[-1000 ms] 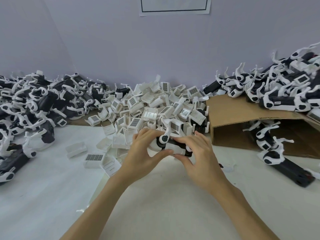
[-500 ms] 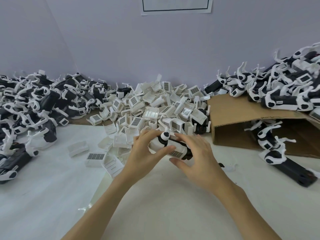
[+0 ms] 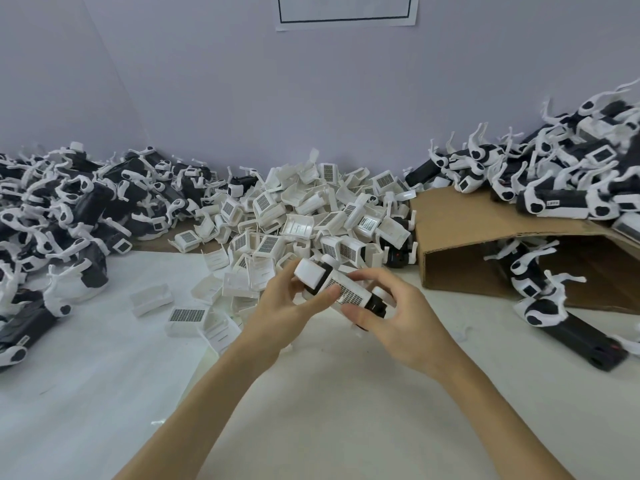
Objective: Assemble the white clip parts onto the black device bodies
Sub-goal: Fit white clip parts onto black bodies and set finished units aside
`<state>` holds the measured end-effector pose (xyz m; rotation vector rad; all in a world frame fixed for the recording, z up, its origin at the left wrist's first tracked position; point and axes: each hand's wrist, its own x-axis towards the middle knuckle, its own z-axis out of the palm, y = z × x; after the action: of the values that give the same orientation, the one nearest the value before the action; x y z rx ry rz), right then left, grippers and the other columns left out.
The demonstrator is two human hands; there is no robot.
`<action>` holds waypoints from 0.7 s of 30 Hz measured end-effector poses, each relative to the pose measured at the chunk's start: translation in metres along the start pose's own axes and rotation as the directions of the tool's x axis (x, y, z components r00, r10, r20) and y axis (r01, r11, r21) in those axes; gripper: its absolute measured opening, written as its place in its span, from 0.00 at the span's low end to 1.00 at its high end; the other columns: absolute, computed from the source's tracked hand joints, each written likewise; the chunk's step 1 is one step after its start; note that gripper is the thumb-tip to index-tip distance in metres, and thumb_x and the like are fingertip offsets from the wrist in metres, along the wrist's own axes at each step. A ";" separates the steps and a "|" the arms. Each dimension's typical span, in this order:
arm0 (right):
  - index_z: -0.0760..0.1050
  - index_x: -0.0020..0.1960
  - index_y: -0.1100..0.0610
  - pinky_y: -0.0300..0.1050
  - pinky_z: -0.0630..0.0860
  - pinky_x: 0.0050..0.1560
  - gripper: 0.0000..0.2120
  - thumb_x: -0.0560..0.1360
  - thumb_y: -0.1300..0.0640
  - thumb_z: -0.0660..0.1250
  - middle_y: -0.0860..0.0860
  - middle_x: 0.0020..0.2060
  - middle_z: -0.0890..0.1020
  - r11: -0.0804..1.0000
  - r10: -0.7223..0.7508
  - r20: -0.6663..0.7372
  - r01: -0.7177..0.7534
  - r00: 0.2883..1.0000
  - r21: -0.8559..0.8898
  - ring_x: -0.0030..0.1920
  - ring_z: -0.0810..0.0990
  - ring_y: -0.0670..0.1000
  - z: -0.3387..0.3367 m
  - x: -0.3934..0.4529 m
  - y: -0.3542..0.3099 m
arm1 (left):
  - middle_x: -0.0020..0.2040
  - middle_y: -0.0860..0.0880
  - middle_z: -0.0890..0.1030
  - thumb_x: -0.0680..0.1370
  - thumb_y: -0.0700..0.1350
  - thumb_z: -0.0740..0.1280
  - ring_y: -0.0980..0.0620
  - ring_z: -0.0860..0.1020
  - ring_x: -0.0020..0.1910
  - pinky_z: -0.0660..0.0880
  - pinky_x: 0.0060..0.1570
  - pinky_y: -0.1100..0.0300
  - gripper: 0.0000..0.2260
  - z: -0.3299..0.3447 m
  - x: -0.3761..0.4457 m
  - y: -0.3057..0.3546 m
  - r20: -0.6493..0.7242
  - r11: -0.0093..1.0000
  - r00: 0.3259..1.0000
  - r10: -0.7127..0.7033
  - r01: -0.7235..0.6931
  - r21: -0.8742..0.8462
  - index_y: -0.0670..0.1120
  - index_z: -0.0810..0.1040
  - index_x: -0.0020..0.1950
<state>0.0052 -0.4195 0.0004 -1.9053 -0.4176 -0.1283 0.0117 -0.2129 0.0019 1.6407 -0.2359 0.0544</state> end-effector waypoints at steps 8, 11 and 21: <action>0.82 0.56 0.51 0.44 0.77 0.48 0.14 0.76 0.44 0.75 0.55 0.40 0.84 0.912 0.219 -0.016 -0.199 0.976 0.358 0.41 0.83 0.50 -0.002 0.005 0.002 | 0.57 0.55 0.82 0.74 0.70 0.73 0.55 0.80 0.57 0.75 0.60 0.56 0.27 -0.002 0.004 -0.001 -0.070 0.906 0.984 0.163 -0.121 0.406 0.57 0.75 0.66; 0.85 0.51 0.58 0.49 0.82 0.48 0.15 0.77 0.46 0.72 0.56 0.39 0.82 0.715 0.279 0.123 -0.291 0.952 0.636 0.37 0.80 0.52 -0.007 0.006 0.001 | 0.64 0.55 0.82 0.79 0.61 0.70 0.54 0.80 0.65 0.75 0.68 0.54 0.22 -0.011 0.002 0.003 0.150 0.966 0.987 0.054 -0.090 0.244 0.56 0.76 0.71; 0.75 0.65 0.35 0.28 0.72 0.54 0.22 0.75 0.48 0.78 0.27 0.53 0.80 0.949 -0.163 -0.059 0.141 0.985 -0.281 0.57 0.79 0.34 0.009 0.000 0.016 | 0.50 0.48 0.86 0.70 0.64 0.77 0.45 0.85 0.51 0.80 0.61 0.42 0.24 0.010 0.001 -0.007 -0.122 0.997 0.992 0.026 -0.016 0.080 0.48 0.83 0.55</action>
<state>0.0094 -0.4158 -0.0169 -2.1321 -0.5131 -0.3829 0.0125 -0.2226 -0.0059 1.7067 -0.1581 0.1825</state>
